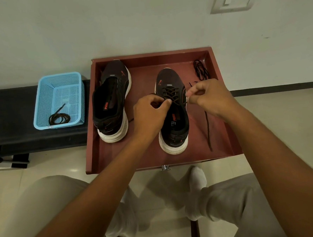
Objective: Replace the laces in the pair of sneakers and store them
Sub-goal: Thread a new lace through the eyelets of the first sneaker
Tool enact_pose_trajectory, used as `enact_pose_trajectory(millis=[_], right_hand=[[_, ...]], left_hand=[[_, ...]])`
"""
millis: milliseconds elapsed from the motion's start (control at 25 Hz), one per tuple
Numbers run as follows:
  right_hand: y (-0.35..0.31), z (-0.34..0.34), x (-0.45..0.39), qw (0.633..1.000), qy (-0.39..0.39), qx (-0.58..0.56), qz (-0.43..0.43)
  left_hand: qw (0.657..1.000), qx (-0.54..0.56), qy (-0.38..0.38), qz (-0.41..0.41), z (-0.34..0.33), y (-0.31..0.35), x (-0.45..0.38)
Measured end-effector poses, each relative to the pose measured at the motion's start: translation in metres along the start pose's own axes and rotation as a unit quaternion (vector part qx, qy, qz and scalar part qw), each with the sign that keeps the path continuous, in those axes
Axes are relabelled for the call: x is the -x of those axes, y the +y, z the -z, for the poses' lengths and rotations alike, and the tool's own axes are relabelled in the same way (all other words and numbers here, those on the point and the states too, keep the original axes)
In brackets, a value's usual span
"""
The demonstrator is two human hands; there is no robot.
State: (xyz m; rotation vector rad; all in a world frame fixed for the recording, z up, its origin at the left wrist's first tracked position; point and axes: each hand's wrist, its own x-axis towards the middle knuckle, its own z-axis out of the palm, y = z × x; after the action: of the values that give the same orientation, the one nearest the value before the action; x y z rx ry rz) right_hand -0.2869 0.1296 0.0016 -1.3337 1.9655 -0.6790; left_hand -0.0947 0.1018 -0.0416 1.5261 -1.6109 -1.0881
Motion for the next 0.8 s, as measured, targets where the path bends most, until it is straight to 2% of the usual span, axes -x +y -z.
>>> enact_pose_trajectory(millis=[80, 200, 400, 640, 800], right_hand=[[-0.008, -0.006, 0.001, 0.999, 0.013, -0.004, 0.043], [-0.02, -0.019, 0.0, 0.997, -0.012, 0.032, 0.072], [-0.022, -0.03, -0.007, 0.996, 0.001, 0.061, 0.065], [-0.021, -0.04, -0.009, 0.997, 0.02, 0.067, 0.036], [-0.023, -0.044, -0.01, 0.997, 0.018, 0.069, 0.028]], left_hand=[[1.0, 0.025, -0.007, 0.013, 0.003, 0.004, -0.004], [0.998, 0.04, -0.033, 0.04, 0.005, 0.006, -0.01], [0.983, 0.101, -0.075, 0.134, 0.008, 0.01, -0.02], [0.99, 0.004, -0.126, 0.062, 0.011, 0.006, -0.016], [0.991, -0.038, -0.127, 0.01, 0.012, 0.006, -0.011]])
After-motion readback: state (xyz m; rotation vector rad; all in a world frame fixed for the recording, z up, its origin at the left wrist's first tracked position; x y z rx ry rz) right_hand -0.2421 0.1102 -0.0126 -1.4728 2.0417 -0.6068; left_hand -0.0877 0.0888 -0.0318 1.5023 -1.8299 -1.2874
